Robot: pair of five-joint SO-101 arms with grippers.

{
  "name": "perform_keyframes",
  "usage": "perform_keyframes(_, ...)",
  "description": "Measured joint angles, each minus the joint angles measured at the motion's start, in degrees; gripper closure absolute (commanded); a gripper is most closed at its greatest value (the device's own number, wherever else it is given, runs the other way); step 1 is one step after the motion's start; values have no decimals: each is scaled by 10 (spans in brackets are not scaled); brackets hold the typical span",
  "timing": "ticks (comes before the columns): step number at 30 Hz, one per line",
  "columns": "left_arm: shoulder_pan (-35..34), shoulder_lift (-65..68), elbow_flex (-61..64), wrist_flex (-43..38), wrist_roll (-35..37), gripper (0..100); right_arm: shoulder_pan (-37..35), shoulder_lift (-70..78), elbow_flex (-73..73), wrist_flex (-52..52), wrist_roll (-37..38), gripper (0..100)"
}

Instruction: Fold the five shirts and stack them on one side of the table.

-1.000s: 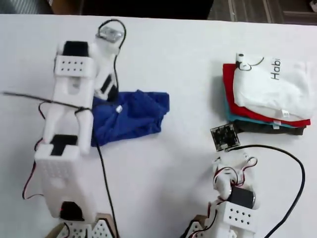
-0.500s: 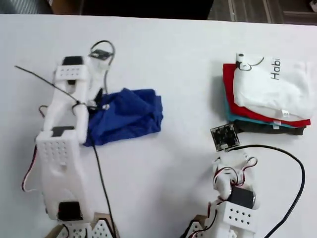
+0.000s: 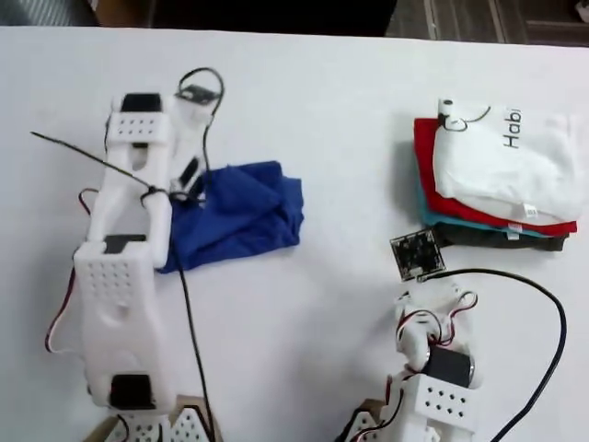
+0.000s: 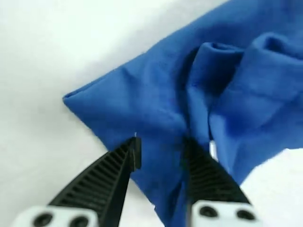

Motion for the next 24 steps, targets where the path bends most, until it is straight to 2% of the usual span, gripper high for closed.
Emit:
perform_keyframes(2, -9, 0, -56, 21, 4, 876, 0, 0, 0, 0, 0, 978)
perform_keyframes(4, -33, -4, -96, 25, 8, 989, 0, 0, 0, 0, 0, 978)
perform_keyframes(8, -121, -47, -108, 29, 8, 973, -4, 0, -16, -8, -2, 978)
perform_keyframes(11, -203, -98, -95, 30, 8, 974, -51, 0, -79, 15, -2, 978)
perform_keyframes(14, -276, -127, -36, 30, 6, 973, -119, 13, -155, 26, -2, 978)
perform_keyframes(17, -319, -129, 58, 23, -4, 973, -179, 88, -229, 28, -2, 978)
perform_keyframes(24, -392, -130, 295, -99, -4, 973, -288, 433, -499, 94, -8, 978)
